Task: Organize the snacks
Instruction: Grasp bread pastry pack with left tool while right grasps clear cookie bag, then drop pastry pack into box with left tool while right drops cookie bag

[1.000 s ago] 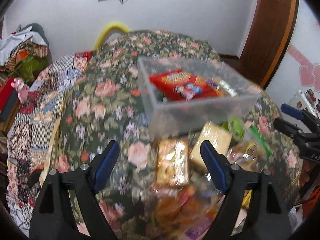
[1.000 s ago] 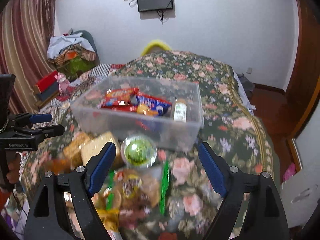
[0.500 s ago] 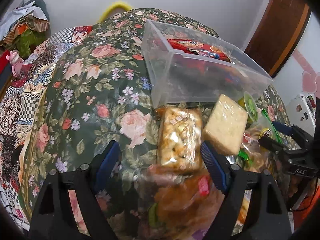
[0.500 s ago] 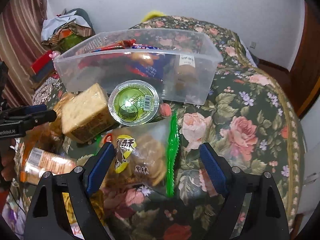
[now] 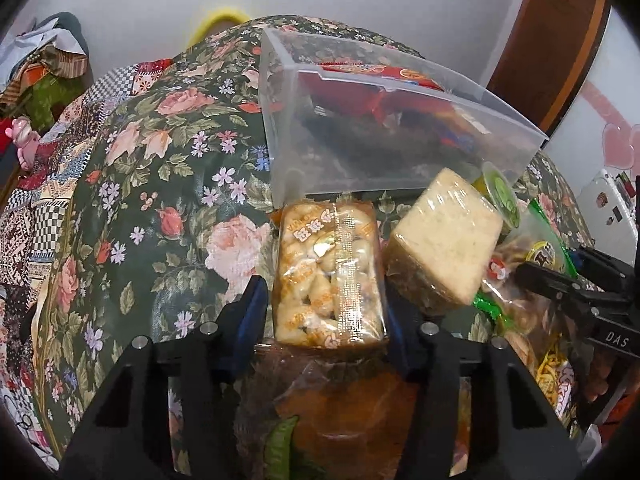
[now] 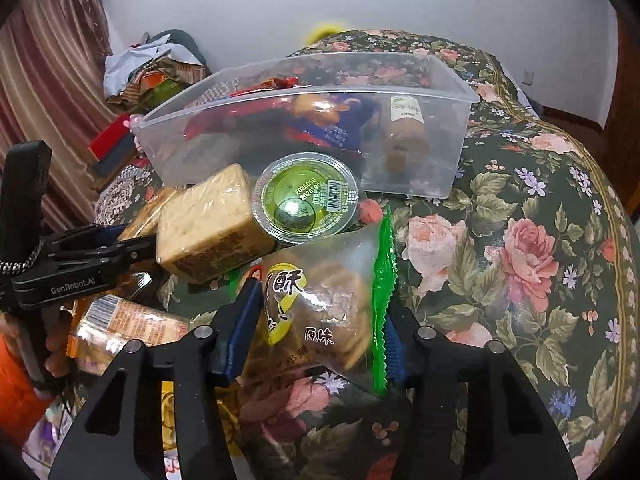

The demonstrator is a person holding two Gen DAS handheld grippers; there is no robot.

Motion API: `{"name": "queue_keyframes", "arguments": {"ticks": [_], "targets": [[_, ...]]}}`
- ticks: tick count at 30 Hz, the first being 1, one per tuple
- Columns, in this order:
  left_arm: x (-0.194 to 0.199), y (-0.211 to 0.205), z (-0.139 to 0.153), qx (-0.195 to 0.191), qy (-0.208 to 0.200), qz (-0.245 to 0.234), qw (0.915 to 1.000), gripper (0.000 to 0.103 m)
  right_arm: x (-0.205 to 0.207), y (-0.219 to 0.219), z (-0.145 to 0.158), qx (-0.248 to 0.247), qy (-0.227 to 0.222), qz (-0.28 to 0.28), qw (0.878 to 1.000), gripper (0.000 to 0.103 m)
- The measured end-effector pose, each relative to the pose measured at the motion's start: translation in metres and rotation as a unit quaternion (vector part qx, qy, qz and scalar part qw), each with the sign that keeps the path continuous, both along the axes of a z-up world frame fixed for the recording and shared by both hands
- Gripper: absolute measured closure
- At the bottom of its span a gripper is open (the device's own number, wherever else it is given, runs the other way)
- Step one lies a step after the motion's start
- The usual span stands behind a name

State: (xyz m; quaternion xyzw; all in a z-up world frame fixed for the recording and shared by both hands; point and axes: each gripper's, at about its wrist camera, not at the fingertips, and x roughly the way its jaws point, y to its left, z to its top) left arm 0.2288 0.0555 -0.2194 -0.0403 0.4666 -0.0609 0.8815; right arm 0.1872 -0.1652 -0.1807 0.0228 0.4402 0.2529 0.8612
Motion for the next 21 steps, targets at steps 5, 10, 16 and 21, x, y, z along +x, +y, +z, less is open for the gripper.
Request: {"name": "queue_keyframes", "arguments": {"ticks": [5, 10, 16, 21], "targets": [[-0.014, 0.005, 0.008, 0.007, -0.005, 0.009, 0.9999, 0.058, -0.005, -0.008, 0.007, 0.015, -0.004, -0.01, 1.0, 0.063], [-0.031, 0.012, 0.023, 0.004, -0.02, 0.018, 0.9996, 0.058, -0.012, -0.014, 0.015, 0.008, -0.02, -0.018, 1.0, 0.064], [-0.045, 0.014, 0.052, 0.004, -0.053, 0.021, 0.9984, 0.058, -0.015, -0.029, 0.034, 0.022, -0.04, -0.034, 0.998, 0.065], [-0.044, 0.011, 0.079, -0.009, -0.079, 0.02, 0.9966, 0.058, -0.017, -0.04, 0.059, 0.037, -0.072, -0.053, 0.995, 0.065]]}}
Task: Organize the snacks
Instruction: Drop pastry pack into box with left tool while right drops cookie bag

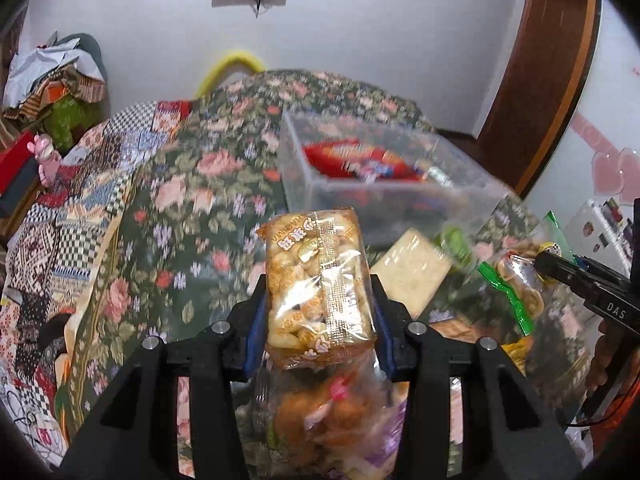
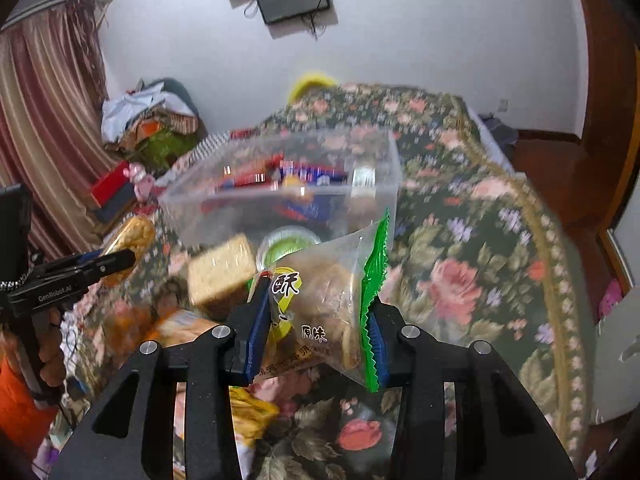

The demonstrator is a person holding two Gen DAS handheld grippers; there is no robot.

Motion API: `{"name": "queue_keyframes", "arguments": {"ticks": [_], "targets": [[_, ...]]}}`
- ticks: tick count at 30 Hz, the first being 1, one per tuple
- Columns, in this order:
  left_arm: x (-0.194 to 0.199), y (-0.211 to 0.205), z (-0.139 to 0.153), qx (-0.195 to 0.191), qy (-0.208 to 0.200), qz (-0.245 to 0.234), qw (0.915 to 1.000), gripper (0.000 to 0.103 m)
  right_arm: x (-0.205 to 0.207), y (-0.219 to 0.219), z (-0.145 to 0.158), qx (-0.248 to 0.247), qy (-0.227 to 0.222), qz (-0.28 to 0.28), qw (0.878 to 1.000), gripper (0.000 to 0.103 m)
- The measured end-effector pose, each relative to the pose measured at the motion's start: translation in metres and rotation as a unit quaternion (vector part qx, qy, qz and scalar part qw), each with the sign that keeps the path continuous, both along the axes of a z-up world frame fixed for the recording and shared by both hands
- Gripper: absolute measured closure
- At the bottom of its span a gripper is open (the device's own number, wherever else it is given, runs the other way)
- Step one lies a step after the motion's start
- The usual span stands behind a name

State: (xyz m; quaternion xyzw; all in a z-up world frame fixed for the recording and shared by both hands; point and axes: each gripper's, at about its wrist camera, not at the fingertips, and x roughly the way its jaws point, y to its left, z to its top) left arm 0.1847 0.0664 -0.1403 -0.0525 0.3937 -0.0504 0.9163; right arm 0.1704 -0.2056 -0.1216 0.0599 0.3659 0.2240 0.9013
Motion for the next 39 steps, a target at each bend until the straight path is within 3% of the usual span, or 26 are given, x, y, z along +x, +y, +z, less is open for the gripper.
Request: {"name": "queue_keyframes", "arguments": {"ticks": [9, 15, 25, 33, 39], "targets": [[0.032, -0.011, 0.033, -0.009, -0.033, 0.0, 0.9994, 0.058, 0.014, -0.003, 0.03, 0.012, -0.05, -0.014, 0.999, 0.065], [0.063, -0.02, 0.037, -0.012, -0.035, -0.007, 0.9993, 0.058, 0.043, -0.001, 0.033, 0.025, -0.053, -0.026, 0.998, 0.065], [0.122, -0.032, 0.013, -0.002, -0.01, -0.005, 0.9999, 0.058, 0.099, 0.018, 0.022, 0.02, -0.037, -0.047, 0.998, 0.064], [0.13, -0.028, -0.012, -0.007, 0.02, -0.009, 0.9997, 0.058, 0.122, 0.034, 0.003, -0.024, -0.012, -0.052, 0.998, 0.064], [0.129, -0.029, -0.018, 0.015, 0.032, -0.024, 0.9991, 0.058, 0.109, 0.043, -0.008, -0.043, 0.006, -0.023, 0.999, 0.064]]}}
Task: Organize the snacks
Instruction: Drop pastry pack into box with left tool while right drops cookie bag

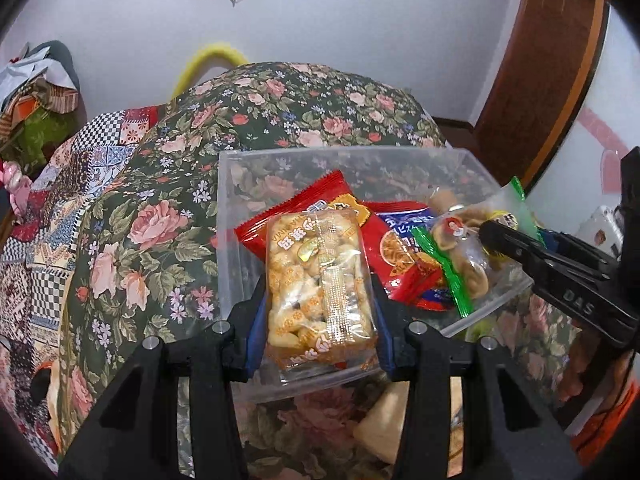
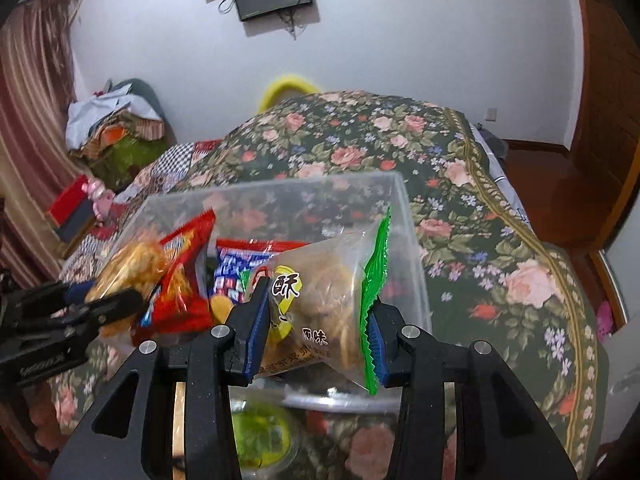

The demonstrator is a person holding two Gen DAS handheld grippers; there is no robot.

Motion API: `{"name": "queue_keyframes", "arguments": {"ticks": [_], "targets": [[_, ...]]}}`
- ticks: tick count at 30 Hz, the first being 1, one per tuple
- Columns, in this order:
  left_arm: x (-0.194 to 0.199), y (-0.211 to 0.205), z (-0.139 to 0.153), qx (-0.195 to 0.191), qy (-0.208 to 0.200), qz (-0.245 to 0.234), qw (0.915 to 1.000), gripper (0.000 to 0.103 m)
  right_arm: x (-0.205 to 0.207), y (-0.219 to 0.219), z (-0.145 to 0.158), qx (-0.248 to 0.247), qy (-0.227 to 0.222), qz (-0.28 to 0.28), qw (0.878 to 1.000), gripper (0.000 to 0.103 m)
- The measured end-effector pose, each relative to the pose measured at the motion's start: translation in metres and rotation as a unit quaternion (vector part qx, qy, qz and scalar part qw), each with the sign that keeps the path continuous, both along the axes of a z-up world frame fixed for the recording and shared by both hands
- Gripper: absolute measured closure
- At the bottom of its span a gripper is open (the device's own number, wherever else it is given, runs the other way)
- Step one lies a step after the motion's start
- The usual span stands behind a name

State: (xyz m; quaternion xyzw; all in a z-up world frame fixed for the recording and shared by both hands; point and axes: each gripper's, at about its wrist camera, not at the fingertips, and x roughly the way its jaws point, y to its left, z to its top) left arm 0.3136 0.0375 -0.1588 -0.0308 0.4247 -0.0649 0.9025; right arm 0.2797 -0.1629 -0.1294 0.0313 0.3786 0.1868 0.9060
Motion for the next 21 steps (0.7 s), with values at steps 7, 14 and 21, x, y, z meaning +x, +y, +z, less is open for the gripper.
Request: {"name": "queue_keyframes", "arguments": {"ticks": [7, 14, 21], "targets": [[-0.008, 0.002, 0.001, 0.045, 0.007, 0.013, 0.9989, 0.057, -0.019, 0.013, 0.003, -0.048, 0.006, 0.032, 0.998, 0.064], [-0.013, 0.011, 0.002, 0.037, 0.004, 0.004, 0.9993, 0.057, -0.021, 0.01, -0.001, -0.039, 0.013, 0.025, 0.999, 0.058], [-0.02, 0.004, 0.006, 0.029, -0.008, -0.004, 0.9995, 0.041, -0.032, 0.003, 0.006, -0.034, 0.009, 0.021, 0.999, 0.033]]}}
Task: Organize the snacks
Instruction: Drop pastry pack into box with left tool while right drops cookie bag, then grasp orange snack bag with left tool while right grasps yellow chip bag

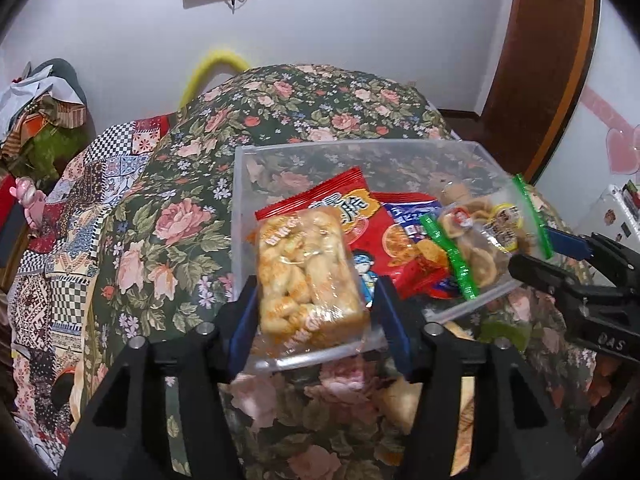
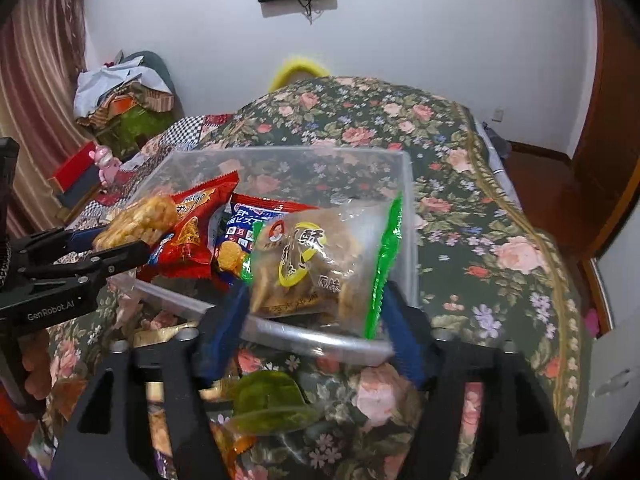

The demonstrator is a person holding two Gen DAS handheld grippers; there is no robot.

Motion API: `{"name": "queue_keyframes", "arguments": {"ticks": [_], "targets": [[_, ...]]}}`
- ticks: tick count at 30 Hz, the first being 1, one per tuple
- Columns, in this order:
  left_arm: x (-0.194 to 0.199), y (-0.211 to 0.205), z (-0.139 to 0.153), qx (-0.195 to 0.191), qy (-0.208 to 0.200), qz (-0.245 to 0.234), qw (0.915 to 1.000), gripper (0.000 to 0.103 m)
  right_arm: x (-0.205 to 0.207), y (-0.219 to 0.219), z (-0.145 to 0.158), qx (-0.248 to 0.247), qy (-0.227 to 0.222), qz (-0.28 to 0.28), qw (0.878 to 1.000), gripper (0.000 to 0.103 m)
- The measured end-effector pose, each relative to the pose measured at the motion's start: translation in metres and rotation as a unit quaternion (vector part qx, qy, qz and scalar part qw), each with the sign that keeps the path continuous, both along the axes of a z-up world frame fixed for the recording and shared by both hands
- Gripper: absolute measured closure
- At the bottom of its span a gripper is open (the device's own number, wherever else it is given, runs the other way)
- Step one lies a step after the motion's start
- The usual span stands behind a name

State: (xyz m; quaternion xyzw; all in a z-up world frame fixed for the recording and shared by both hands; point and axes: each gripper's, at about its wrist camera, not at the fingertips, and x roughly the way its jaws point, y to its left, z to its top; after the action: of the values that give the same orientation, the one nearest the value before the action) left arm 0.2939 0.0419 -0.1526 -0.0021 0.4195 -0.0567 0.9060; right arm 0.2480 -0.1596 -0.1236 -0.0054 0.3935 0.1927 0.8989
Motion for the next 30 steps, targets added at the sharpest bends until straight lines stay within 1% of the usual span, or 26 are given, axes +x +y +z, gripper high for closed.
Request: {"name": "queue_keyframes", "arguments": {"ticks": [1, 3, 6, 8, 10, 11, 13, 15, 18, 21, 23, 30], "targets": [[-0.002, -0.002, 0.001, -0.001, -0.002, -0.001, 1.0, 0.039, -0.003, -0.002, 0.002, 0.001, -0.003, 0.002, 1.0, 0.033], [-0.007, -0.006, 0.007, 0.004, -0.015, -0.001, 0.9999, 0.03, -0.008, -0.004, 0.004, 0.001, -0.005, 0.004, 1.0, 0.032], [-0.018, -0.01, 0.017, 0.009, -0.029, -0.006, 0.9995, 0.029, -0.015, -0.006, 0.009, 0.002, -0.01, 0.004, 1.0, 0.031], [-0.025, -0.011, 0.025, 0.005, -0.035, -0.008, 0.9993, 0.028, -0.02, -0.008, 0.013, 0.004, -0.013, 0.004, 1.0, 0.03], [-0.034, -0.009, 0.032, -0.002, -0.04, -0.009, 0.9991, 0.027, -0.027, -0.01, 0.017, 0.008, -0.017, 0.003, 1.0, 0.027], [-0.04, -0.008, 0.037, -0.006, -0.044, -0.008, 0.999, 0.025, -0.032, -0.012, 0.02, 0.011, -0.021, 0.003, 1.0, 0.026], [-0.054, -0.006, 0.044, -0.011, -0.052, -0.007, 0.9986, 0.022, -0.042, -0.014, 0.025, 0.013, -0.029, 0.004, 1.0, 0.021], [-0.07, -0.004, 0.05, -0.012, -0.059, -0.006, 0.9982, 0.018, -0.054, -0.015, 0.029, 0.011, -0.036, 0.005, 0.999, 0.02], [-0.09, -0.001, 0.054, -0.014, -0.061, -0.002, 0.9981, 0.012, -0.07, -0.017, 0.031, 0.011, -0.034, 0.005, 0.999, 0.02], [-0.112, 0.004, 0.052, -0.014, -0.056, 0.006, 0.9983, 0.009, -0.087, -0.016, 0.029, 0.014, -0.029, 0.012, 0.999, 0.02], [-0.121, 0.007, 0.046, -0.01, -0.048, 0.009, 0.9987, 0.009, -0.099, -0.012, 0.024, 0.006, -0.029, 0.016, 0.999, 0.02], [-0.149, 0.017, 0.011, -0.014, -0.005, 0.022, 0.9997, 0.009, -0.126, 0.001, -0.002, -0.001, 0.004, 0.031, 1.0, 0.02]]}}
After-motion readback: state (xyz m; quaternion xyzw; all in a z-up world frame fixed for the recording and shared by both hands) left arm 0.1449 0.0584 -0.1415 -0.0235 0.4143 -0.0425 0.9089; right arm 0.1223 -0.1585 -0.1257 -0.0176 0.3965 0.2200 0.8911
